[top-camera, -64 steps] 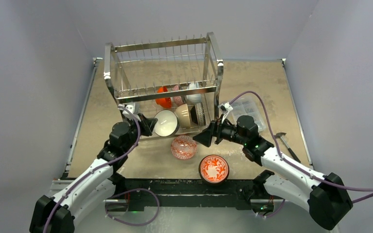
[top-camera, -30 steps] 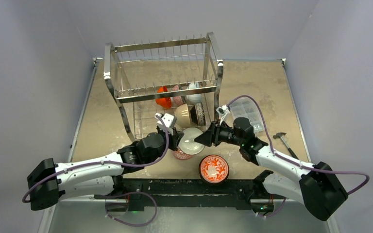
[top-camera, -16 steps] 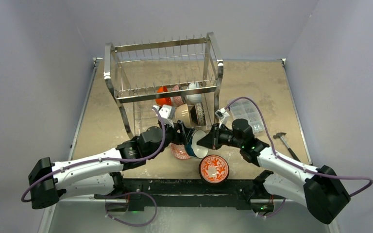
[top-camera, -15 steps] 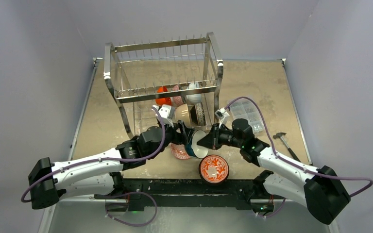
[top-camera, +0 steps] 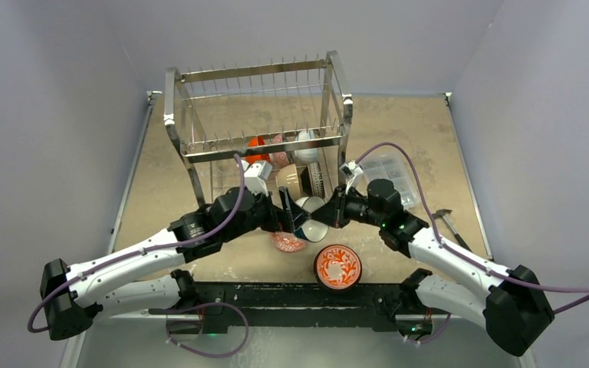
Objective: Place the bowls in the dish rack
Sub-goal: Pick up the bowl from the dish rack.
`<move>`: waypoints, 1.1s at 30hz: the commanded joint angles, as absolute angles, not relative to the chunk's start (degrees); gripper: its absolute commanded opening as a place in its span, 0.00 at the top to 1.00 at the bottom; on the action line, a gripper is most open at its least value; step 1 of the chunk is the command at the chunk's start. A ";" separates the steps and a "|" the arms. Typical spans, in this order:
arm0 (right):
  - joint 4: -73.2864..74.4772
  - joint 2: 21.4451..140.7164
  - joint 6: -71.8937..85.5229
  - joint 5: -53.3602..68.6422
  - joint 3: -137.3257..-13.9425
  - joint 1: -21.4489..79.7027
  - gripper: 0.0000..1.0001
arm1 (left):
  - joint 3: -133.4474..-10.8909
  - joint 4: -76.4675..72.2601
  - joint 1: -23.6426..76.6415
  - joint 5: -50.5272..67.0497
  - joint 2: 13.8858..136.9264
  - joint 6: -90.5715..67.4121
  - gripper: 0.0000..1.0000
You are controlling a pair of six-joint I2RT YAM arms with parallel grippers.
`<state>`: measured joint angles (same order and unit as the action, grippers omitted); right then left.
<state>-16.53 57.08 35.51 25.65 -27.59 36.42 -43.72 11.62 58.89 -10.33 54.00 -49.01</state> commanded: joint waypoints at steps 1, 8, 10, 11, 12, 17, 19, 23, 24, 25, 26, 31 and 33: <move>-19.39 57.79 34.09 25.83 -32.56 36.40 1.00 | -45.10 11.11 57.81 2.86 56.17 -54.73 0.05; -17.32 59.38 32.58 26.26 -34.29 36.39 1.00 | -47.18 11.25 57.78 6.27 64.35 -57.74 0.03; -16.88 59.50 32.43 26.45 -34.43 36.39 1.00 | -47.67 10.41 57.67 6.46 65.33 -57.78 0.04; -16.61 59.50 32.38 26.45 -34.50 36.39 1.00 | -47.59 9.72 57.67 6.31 65.46 -57.80 0.05; -16.47 59.43 32.48 26.53 -34.54 36.39 1.00 | -47.56 8.96 57.66 6.06 65.41 -57.87 0.06; -15.88 59.77 32.58 27.06 -34.88 36.39 1.00 | -47.34 6.42 57.22 5.10 66.01 -58.18 0.11; -15.18 60.20 32.34 27.15 -35.23 36.39 1.00 | -48.46 7.46 57.05 4.76 66.22 -57.60 0.12; -13.78 60.41 31.81 26.51 -35.83 36.39 1.00 | -49.32 8.78 56.80 3.37 64.58 -56.78 0.12; -13.60 60.46 31.73 26.40 -35.95 36.39 1.00 | -49.31 8.80 56.68 3.54 64.19 -56.84 0.12; -13.50 60.47 31.70 26.28 -36.11 36.39 1.00 | -49.23 8.77 56.59 3.71 63.94 -56.86 0.13; -13.46 60.59 31.61 26.28 -36.35 36.39 1.00 | -49.10 8.78 56.53 3.77 63.70 -56.97 0.14; -13.79 61.69 31.72 26.54 -36.98 36.39 1.00 | -48.97 7.43 56.15 5.50 63.76 -56.76 0.26; -13.72 62.16 31.73 26.34 -37.06 36.40 1.00 | -49.60 7.64 55.75 6.23 63.96 -56.24 0.29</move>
<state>-10.63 61.34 31.81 25.61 -33.56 36.42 -46.44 11.25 56.55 4.05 65.39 -56.99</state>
